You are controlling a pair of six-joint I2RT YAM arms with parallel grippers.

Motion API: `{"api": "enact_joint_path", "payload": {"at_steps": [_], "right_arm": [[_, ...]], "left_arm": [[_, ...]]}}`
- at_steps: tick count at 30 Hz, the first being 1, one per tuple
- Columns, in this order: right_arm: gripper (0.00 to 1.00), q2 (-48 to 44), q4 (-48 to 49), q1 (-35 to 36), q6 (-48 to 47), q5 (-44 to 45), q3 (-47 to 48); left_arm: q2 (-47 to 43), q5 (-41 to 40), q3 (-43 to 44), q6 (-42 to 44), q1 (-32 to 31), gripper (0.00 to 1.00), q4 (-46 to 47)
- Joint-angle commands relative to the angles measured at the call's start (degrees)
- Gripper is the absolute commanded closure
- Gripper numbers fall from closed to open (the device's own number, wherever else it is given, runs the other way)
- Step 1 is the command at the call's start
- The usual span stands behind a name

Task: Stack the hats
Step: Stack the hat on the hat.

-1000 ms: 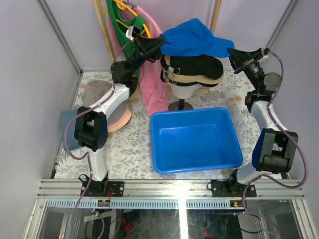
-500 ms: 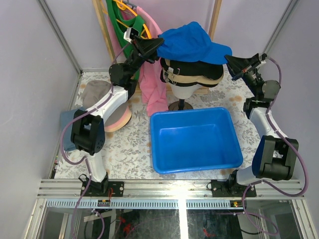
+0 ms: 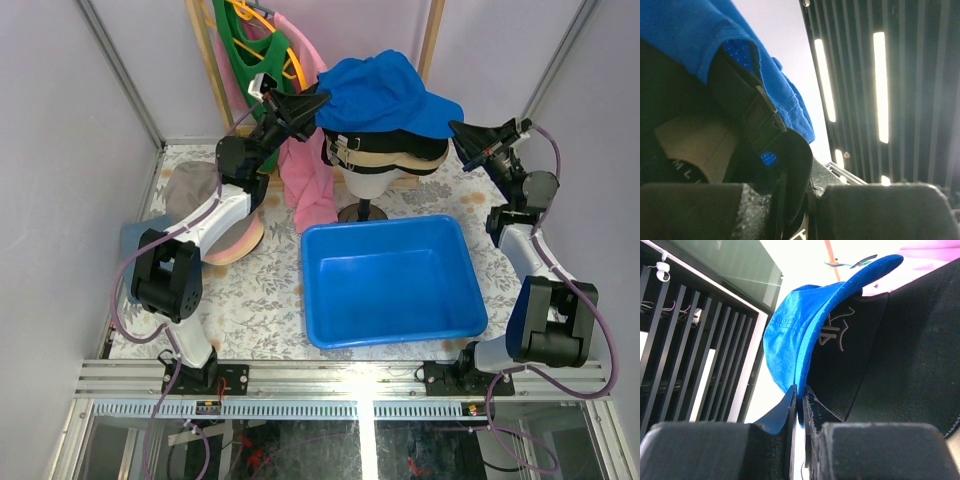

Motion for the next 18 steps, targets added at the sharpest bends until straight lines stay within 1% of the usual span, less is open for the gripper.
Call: {"api": "enact_joint_path", "payload": {"at_steps": [1,9,18], "right_arm": [[0.91,-2.16,1.54,0.54,-2.57,-4.55,-1.71],[0.91,-3.53,-3.83,0.14,-6.76,-6.17,-4.03],[0.92,-5.68,-6.27,-1.53,-8.94,-7.43,-7.68]], "left_arm": [[-3.5,2.91,-2.32,3.87,-0.01,0.9,-4.3],[-2.67,3.41,-1.97,3.29,-0.18,0.88,-3.72],[-2.85,3.13,-3.7,0.32,-0.28,0.87,-0.72]]}}
